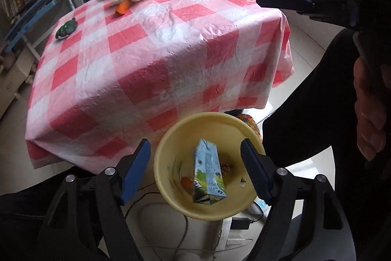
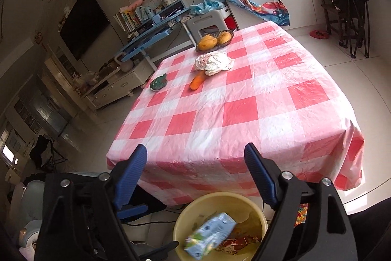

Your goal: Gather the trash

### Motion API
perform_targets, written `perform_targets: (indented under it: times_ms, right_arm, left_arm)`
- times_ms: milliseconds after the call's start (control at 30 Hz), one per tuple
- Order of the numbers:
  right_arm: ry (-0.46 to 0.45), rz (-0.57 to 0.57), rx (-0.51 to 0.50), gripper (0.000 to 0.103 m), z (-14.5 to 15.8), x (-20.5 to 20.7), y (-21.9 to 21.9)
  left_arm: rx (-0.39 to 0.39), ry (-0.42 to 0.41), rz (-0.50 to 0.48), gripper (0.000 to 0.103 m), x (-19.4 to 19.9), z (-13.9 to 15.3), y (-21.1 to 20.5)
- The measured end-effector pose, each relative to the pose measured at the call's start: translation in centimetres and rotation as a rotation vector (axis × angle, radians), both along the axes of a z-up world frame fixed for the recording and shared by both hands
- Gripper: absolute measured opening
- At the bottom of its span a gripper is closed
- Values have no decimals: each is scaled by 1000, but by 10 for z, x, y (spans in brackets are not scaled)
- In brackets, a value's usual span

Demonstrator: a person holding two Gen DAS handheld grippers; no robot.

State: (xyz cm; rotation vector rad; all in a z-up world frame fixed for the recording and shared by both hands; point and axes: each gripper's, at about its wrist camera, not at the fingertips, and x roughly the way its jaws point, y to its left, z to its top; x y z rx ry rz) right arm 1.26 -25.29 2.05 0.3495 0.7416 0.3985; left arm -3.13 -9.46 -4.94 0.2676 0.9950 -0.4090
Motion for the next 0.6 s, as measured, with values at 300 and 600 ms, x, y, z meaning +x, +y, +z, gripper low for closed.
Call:
perform_targets:
  times_ms: [300, 600]
  right_arm:
    - [-6, -6, -67, 82, -3, 2, 11]
    - [10, 1, -96, 84, -7, 3, 15]
  left_arm:
    - [-49, -104, 263, 85, 25, 19, 48]
    - [-123, -121, 423, 87, 36, 24, 83]
